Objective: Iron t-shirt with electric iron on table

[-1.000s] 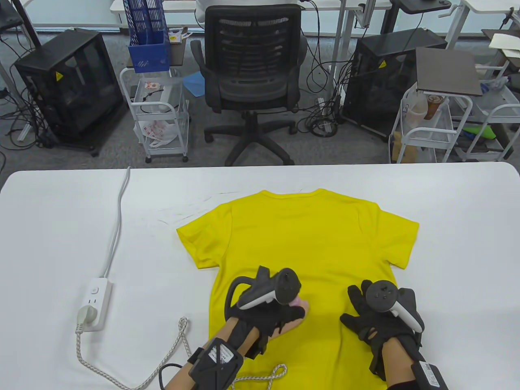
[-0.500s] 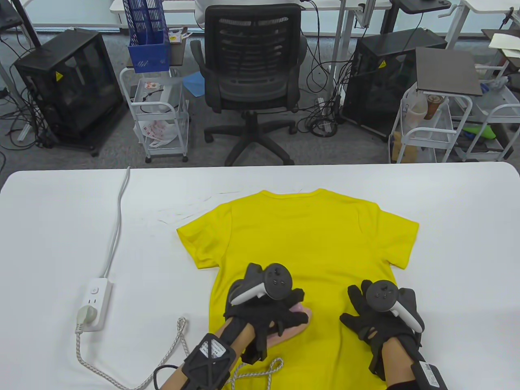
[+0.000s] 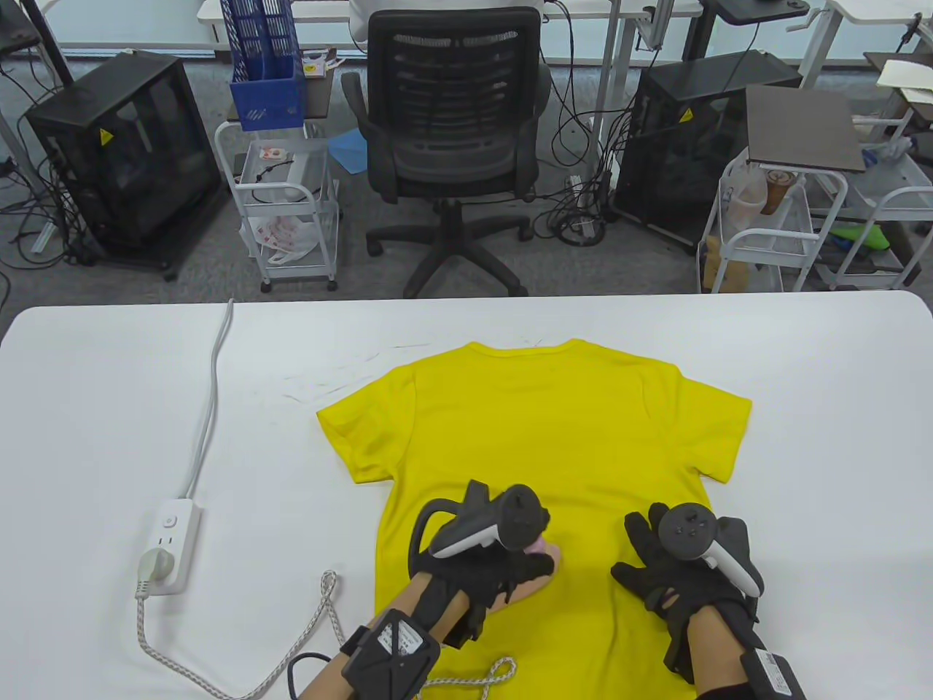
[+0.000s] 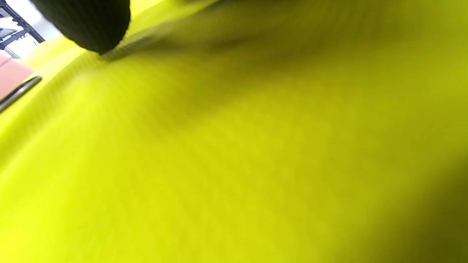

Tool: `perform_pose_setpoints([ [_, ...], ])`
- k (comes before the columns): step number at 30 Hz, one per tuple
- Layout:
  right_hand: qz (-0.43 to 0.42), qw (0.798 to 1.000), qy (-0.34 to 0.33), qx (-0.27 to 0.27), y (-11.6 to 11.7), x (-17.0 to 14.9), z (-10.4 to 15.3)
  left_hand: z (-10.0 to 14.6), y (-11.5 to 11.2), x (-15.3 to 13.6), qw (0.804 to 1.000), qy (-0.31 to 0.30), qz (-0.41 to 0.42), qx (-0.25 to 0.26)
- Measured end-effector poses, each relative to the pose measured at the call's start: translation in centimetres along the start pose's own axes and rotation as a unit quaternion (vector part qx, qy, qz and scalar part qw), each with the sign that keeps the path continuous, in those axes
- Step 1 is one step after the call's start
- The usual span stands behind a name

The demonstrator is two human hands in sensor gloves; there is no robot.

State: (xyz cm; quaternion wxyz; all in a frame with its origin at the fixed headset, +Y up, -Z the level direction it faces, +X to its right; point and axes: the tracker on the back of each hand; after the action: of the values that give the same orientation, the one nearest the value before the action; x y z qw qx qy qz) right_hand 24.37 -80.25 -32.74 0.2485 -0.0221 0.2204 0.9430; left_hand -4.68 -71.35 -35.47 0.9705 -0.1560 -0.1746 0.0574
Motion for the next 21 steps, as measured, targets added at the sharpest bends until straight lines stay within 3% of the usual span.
perform_pose_setpoints([
  [2, -0.001, 1.0, 0.0, 0.0, 0.0, 0.0, 0.0, -0.3, 0.5, -3.2, 0.997, 0.067, 0.035, 0.008],
  [4, 0.0, 1.0, 0.0, 0.0, 0.0, 0.0, 0.0, -0.3, 0.8, -5.0, 0.994, 0.089, 0.059, 0.008],
  [8, -0.001, 1.0, 0.001, 0.0, 0.0, 0.0, 0.0, -0.3, 0.5, -5.9, 0.991, 0.055, 0.119, -0.021],
  [12, -0.002, 1.0, 0.002, -0.001, 0.0, 0.1, 0.0, -0.2, -0.5, -2.2, 0.99, -0.041, 0.111, -0.074],
  [17, -0.001, 1.0, 0.003, -0.002, 0.0, 0.1, 0.0, 1.3, -2.2, 5.3, 0.978, -0.173, 0.036, -0.111],
  [21, -0.001, 1.0, 0.003, -0.002, 0.0, 0.1, 0.0, 2.1, -2.6, 7.2, 0.976, -0.195, -0.008, -0.096],
])
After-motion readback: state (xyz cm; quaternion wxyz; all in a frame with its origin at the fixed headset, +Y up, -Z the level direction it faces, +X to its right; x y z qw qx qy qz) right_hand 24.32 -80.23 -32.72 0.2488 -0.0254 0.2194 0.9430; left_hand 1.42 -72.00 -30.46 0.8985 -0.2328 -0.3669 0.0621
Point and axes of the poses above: the tracker on the back of each hand, its own x axis roughly to the thumb side, its own z axis roughly from the fingertips to the wrist, y = z × x, and after that the axes turned 2 degrees about -z, right-handed
